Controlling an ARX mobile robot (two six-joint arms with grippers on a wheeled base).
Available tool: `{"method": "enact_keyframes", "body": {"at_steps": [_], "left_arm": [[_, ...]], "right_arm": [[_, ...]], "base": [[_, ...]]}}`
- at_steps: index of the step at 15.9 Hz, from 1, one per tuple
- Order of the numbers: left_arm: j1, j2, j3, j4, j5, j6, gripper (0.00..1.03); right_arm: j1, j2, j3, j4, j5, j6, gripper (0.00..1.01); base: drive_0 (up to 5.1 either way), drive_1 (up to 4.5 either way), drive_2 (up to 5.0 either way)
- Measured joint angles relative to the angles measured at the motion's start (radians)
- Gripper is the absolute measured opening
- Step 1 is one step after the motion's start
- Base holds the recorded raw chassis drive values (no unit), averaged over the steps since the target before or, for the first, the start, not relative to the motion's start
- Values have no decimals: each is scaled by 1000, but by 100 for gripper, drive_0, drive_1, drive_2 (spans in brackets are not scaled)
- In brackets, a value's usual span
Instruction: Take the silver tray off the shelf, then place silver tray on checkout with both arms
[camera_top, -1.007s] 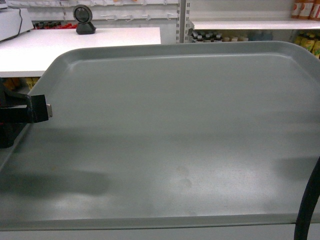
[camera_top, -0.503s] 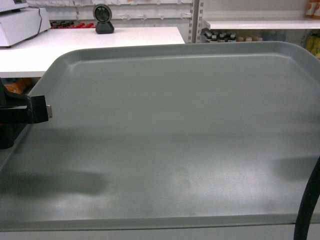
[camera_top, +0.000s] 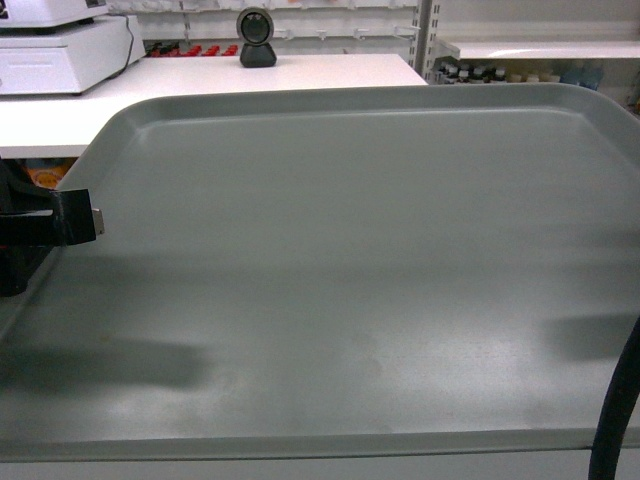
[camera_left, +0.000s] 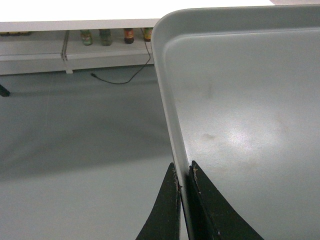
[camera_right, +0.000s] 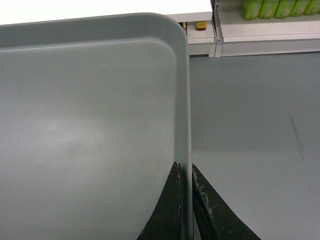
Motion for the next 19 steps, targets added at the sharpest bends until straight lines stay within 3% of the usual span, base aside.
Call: {"method": "enact_keyframes", "body": {"at_steps": [17, 19], "left_arm": [[1, 0, 0, 2, 0, 3, 4], [1, 0, 0, 0, 0, 3, 4]], "right_arm": [[0, 1, 2, 0, 0, -1, 3], [0, 1, 2, -1, 0, -1, 3]], "base": [[-31, 12, 12], [-6, 379, -391]]}}
